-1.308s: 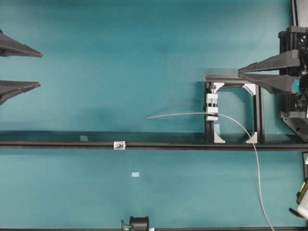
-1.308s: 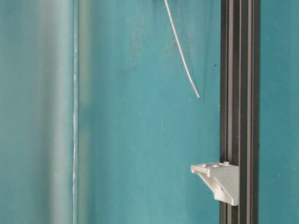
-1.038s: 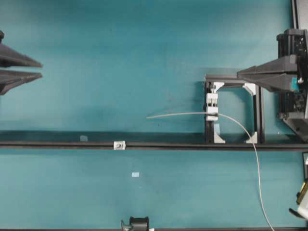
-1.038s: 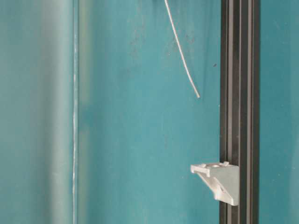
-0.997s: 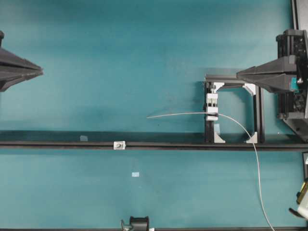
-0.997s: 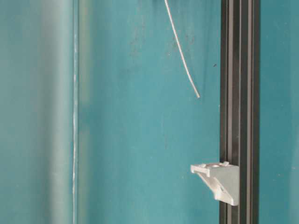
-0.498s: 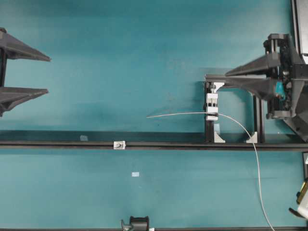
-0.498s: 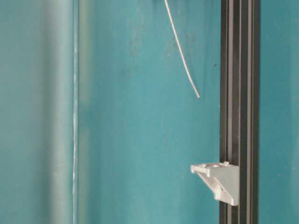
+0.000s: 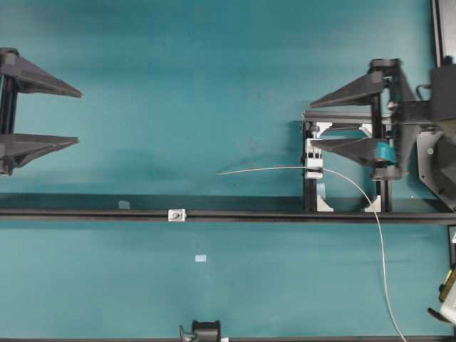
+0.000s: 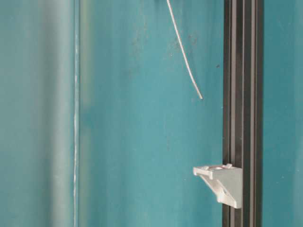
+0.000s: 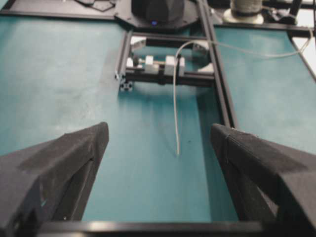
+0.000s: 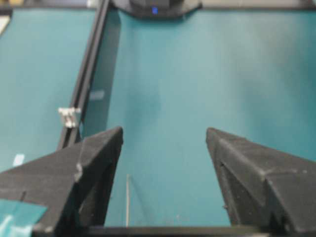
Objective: Insert the wire into the hole on the left side and pull it with the left arm.
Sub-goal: 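Move the right gripper left over the grey wire's free end, then lower the right gripper and close it on the grey wire near its tip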
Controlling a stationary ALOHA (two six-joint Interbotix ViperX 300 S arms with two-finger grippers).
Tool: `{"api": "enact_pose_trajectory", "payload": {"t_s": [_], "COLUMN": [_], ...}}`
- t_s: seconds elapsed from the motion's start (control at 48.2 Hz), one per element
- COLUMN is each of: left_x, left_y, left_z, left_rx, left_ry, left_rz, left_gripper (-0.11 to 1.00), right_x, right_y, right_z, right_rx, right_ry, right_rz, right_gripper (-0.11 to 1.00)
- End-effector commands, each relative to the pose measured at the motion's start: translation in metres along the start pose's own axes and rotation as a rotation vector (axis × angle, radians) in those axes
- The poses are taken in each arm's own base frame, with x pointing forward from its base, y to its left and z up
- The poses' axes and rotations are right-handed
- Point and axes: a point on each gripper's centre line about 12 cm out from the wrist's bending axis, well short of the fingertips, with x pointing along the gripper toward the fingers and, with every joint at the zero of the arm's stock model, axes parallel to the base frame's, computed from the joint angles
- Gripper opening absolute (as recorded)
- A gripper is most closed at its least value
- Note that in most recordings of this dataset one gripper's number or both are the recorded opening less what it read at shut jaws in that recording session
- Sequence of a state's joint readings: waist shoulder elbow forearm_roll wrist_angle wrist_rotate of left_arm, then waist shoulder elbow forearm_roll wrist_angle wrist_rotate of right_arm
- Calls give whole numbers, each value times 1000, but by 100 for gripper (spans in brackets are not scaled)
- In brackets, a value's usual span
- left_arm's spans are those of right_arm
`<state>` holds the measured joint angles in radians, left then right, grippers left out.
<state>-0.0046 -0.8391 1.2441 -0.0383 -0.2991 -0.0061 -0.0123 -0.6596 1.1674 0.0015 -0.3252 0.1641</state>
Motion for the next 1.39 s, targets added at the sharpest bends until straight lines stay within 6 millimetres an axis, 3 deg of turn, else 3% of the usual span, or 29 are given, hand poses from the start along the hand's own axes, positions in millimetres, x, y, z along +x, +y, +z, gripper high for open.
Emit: {"api": "enact_pose_trajectory", "payload": {"t_s": [0.0,0.727,1.37], "left_x": [5,30,43], "left_y": [0,2,3], "left_z": [-1,-41,-59], "left_rx": [-6,-36,18], "left_ry": [11,205,288], "left_rz": [2,17,14], "left_gripper": [71,71,71], "right_x": [10,75,89], "right_y": [1,-5,3], "right_z": [8,-35,-68], "right_rx": [5,25,58], "right_ry": [-7,231,348], "right_rz": [-2,-41,-28], "right_gripper": [76,76,76]}}
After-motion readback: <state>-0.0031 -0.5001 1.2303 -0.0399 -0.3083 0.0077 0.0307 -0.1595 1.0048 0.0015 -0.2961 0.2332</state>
